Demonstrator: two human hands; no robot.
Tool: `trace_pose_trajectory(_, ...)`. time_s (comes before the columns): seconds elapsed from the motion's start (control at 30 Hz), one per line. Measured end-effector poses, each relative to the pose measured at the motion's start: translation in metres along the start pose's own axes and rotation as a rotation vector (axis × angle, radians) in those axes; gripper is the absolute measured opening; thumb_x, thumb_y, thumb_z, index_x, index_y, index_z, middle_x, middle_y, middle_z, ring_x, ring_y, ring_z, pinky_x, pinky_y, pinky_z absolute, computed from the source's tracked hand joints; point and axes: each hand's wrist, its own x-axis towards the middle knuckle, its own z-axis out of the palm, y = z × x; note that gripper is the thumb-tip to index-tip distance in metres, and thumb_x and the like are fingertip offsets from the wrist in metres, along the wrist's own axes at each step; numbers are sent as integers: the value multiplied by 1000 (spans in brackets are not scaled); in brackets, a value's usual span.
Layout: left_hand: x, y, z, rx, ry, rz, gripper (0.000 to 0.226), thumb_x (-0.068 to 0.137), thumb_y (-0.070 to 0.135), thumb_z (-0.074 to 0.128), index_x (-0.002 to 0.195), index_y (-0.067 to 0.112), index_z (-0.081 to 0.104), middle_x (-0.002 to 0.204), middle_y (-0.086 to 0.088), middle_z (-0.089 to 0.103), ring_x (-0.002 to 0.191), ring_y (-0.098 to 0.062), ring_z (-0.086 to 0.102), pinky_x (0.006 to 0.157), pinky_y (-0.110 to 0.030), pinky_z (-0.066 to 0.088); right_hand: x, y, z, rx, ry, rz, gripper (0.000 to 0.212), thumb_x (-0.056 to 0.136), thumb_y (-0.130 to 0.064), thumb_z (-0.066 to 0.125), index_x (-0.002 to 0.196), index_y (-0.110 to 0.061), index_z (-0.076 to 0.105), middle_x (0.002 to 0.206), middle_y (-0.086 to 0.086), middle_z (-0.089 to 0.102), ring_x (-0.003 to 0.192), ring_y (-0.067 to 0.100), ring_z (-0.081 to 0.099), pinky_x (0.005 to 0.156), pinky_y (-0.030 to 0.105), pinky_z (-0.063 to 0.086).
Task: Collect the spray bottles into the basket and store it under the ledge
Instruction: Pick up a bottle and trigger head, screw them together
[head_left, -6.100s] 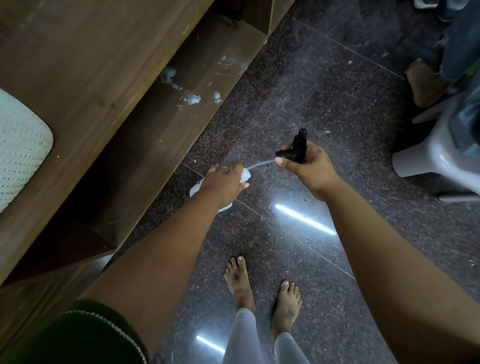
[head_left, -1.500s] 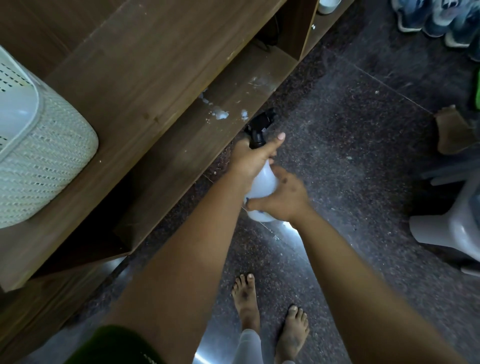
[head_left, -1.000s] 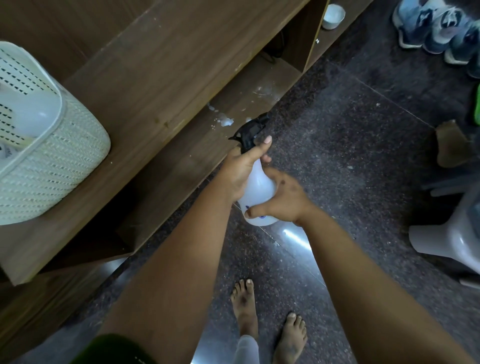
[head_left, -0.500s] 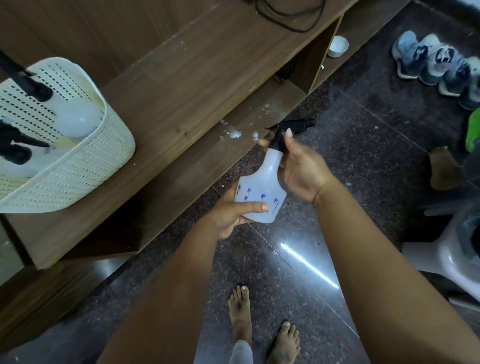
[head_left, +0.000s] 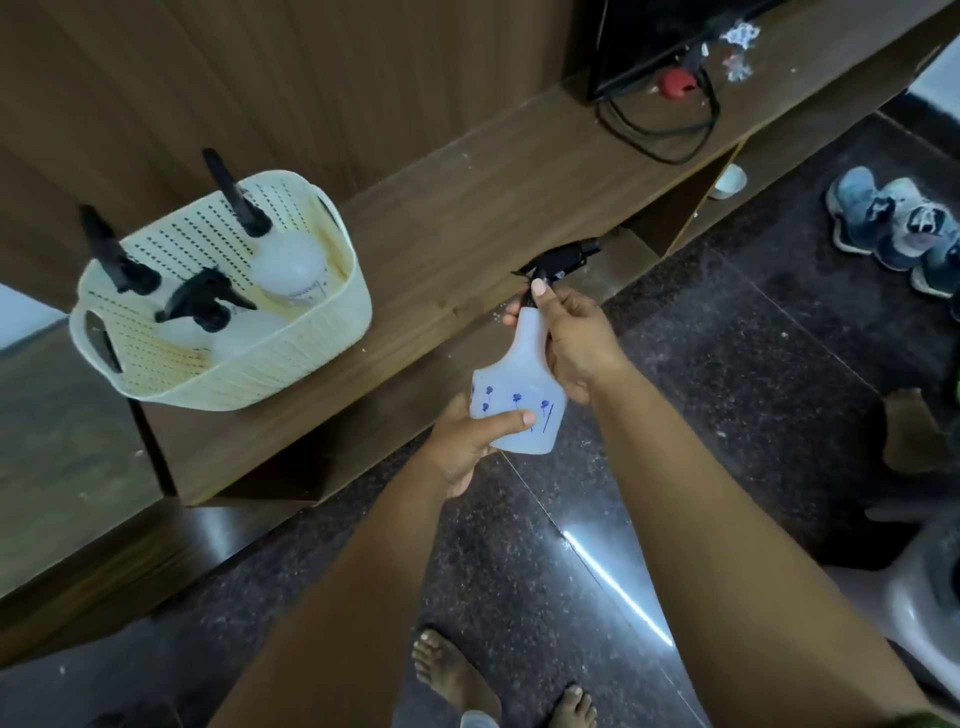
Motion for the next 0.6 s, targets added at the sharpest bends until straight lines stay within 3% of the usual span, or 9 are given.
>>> trace_pose_trajectory(0.1,-8,28,-20,46,52,82,41,81,2,71,113,24,58,104,4,72,94,-6,70,79,-23,58,-2,-26,28,15,-74,13,20,97,-28,50,98,-10,58,84,3,66,75,13,63,71,29,53)
trace_pose_trajectory(0.17,-13,48,-39,137,126,146,61,71,16,83,122,24,51,116,0,67,104,-12,67,91,-35,57,-2,-41,48,-81,-82,-37,22,95,-33,54,91,-12,59,86,3,65,74,15,61,67,29,52)
trace_pose_trajectory(0.27,-22,81,-66,378,268,252,85,50,45,87,122,27,47,118,3,60,107,-14,62,93,-43,54,-3,-64,80,-195,-142,-132,26,92,-37,58,88,-11,52,81,9,49,79,24,48,67,30,45)
trace_pose_trajectory(0.33,-31,103,-81,547,392,372,85,47,56,83,118,26,48,115,4,55,106,-14,58,91,-41,54,-4,-77,102,-218,-216,-146,22,91,-35,61,88,-13,54,87,9,56,85,22,54,74,34,49)
trace_pose_trajectory(0.4,-40,121,-95,679,529,473,86,47,62,80,118,23,49,112,4,49,107,-16,54,91,-39,52,-3,-87,123,-247,-309,-150,15,90,-27,63,102,-19,57,108,8,64,97,16,61,85,35,52)
trace_pose_trajectory(0.5,-53,142,-118,701,640,522,89,49,62,78,125,26,49,115,8,48,111,-12,50,93,-38,50,4,-99,156,-430,-332,-248,22,92,-15,59,112,-21,54,114,-1,66,100,6,63,79,19,54)
trace_pose_trajectory(0.6,-55,150,-140,622,698,562,87,52,58,79,128,30,48,122,11,52,115,-11,50,93,-41,50,18,-99,185,-546,-305,-340,30,88,-19,66,116,-21,56,118,-2,67,109,9,63,91,30,52)
